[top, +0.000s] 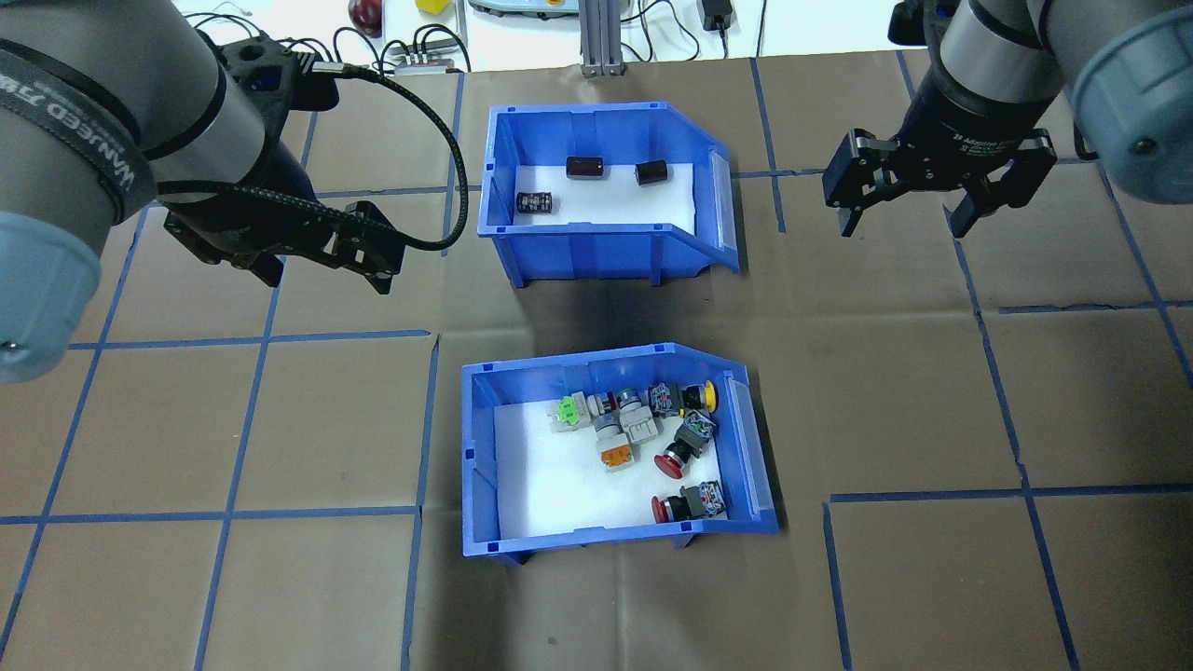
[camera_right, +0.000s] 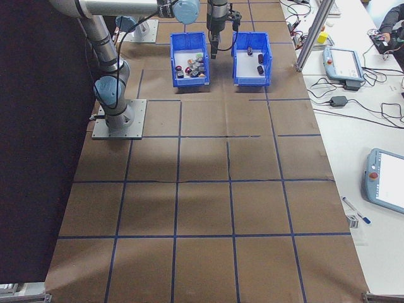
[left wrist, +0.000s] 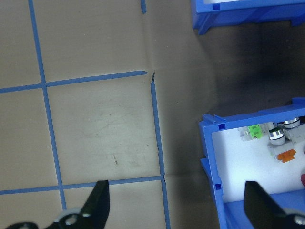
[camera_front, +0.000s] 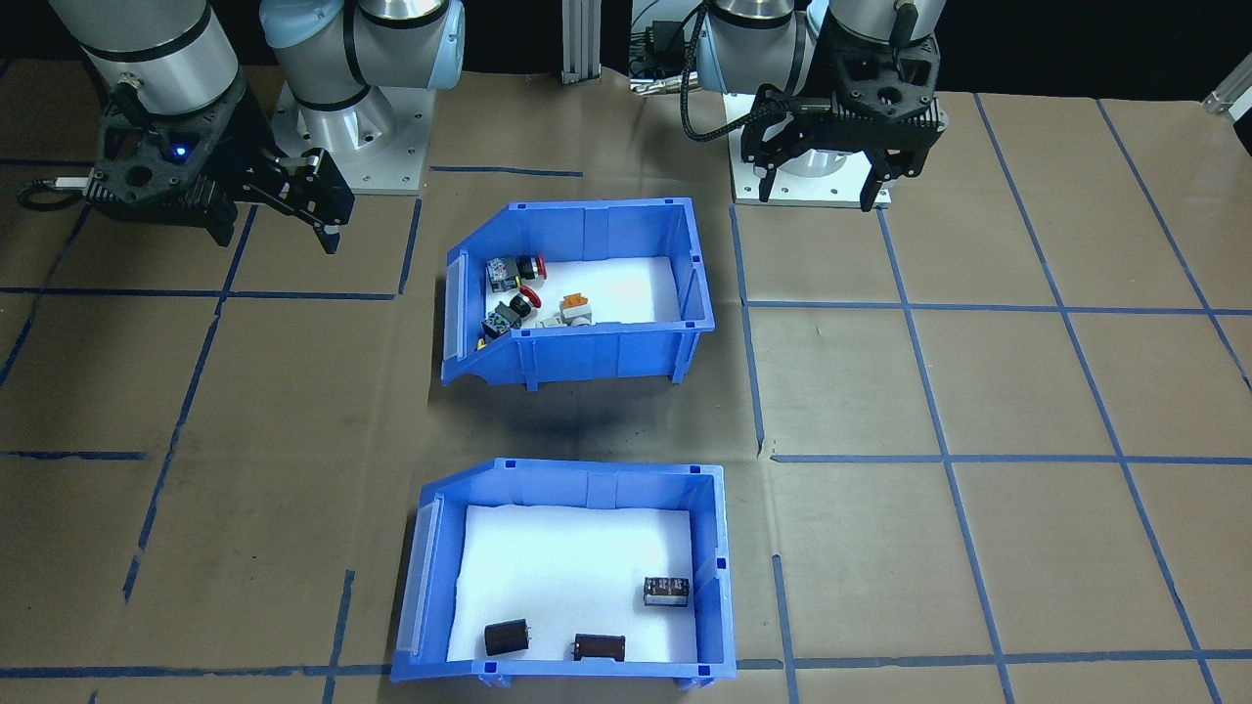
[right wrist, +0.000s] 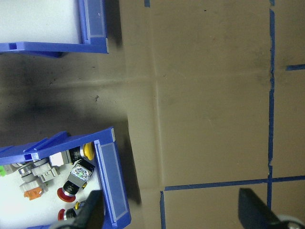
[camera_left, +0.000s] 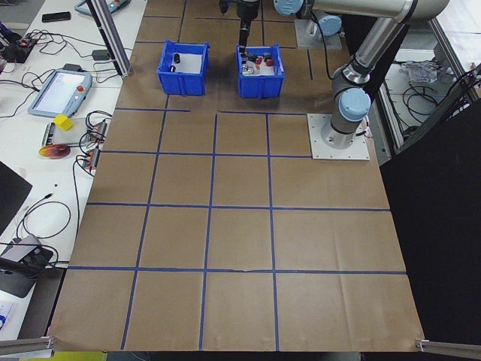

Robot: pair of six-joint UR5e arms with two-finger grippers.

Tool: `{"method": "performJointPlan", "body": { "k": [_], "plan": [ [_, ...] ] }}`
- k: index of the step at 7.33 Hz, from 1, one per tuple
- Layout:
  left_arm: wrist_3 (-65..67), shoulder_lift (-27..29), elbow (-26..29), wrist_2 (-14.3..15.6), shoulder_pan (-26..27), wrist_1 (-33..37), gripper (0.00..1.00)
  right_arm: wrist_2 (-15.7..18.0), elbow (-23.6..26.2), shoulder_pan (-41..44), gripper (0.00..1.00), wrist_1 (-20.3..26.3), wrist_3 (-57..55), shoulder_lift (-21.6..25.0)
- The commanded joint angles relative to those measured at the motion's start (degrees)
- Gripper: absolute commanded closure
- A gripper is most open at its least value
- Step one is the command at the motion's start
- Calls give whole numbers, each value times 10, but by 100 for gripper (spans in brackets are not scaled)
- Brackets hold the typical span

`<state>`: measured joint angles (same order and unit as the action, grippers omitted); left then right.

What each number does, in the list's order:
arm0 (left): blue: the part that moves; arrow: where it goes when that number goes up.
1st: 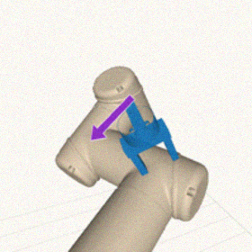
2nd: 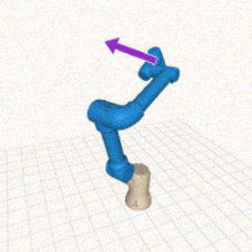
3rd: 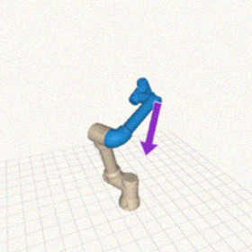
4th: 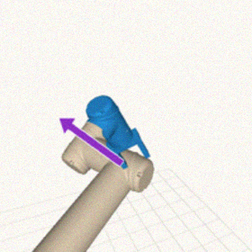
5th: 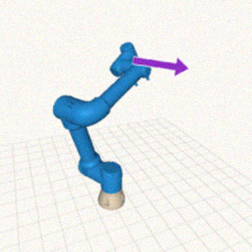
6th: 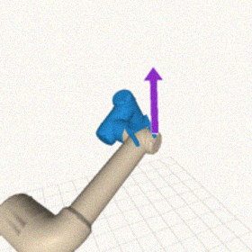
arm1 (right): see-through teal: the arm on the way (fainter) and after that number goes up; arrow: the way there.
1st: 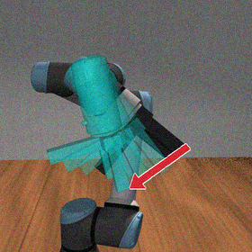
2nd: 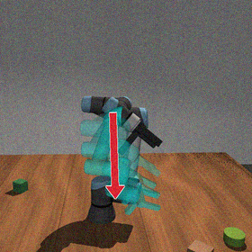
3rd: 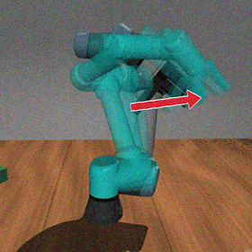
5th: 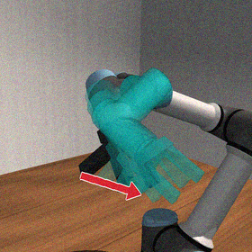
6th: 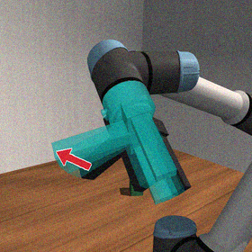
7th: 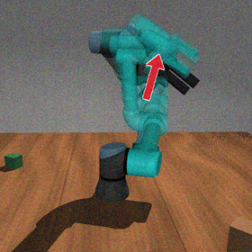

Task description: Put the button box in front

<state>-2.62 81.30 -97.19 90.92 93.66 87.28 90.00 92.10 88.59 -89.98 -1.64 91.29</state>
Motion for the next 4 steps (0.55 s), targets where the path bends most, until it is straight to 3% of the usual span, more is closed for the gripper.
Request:
{"method": "performJointPlan", "body": {
  "k": [1, 2, 4],
  "plan": [
    [1, 0, -1, 0, 0, 0, 1, -1, -3, 2, 0, -25, 45, -29],
    [2, 1, -1, -2, 0, -2, 1, -2, -12, 3, 0, -53, 62, -50],
    [85, 0, -3, -2, 2, -13, 1, -8, -57, 10, 0, -49, 148, -97]
  ]
}}
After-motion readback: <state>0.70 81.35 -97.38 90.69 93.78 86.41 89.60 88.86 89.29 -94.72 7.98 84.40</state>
